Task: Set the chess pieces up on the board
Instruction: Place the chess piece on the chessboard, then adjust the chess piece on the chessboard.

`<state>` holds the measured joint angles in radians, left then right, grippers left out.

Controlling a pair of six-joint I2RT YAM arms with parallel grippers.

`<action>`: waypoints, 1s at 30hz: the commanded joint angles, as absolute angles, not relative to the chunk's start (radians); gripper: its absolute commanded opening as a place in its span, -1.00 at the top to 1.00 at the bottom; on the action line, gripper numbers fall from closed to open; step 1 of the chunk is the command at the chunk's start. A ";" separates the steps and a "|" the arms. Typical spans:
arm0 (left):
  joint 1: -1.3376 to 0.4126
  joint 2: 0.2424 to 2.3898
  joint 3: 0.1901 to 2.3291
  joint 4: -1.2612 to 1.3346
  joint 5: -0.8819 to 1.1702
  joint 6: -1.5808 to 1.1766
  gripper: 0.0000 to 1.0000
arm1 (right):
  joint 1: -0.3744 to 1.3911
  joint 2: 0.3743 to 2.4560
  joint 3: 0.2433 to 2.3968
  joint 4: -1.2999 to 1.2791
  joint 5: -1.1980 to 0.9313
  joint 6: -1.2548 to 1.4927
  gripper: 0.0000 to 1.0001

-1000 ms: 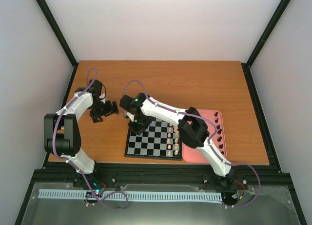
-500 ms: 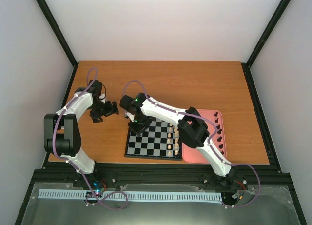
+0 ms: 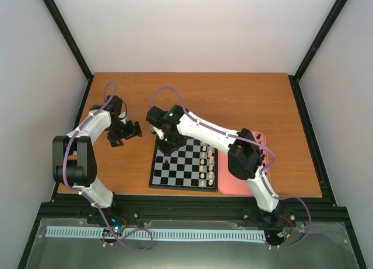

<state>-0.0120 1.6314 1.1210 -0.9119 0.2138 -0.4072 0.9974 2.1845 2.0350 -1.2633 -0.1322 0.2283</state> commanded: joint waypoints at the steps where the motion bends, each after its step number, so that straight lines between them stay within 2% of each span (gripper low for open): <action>1: -0.009 1.607 1.130 -0.902 0.214 -0.414 -1.00 | 1.006 2.175 2.029 -1.264 -0.124 0.230 0.30; 19: -0.009 1.611 1.102 -0.892 0.219 -0.414 -1.00 | 1.036 2.298 2.031 -1.256 -0.197 0.146 0.29; 30: -0.009 1.609 1.100 -0.889 0.221 -0.413 -1.00 | 1.035 2.336 2.063 -1.277 -0.117 0.173 0.28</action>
<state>-0.0120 1.6241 1.0985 -0.9066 0.2138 -0.4072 1.0267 2.3108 2.0304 -1.2640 -0.1566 0.1658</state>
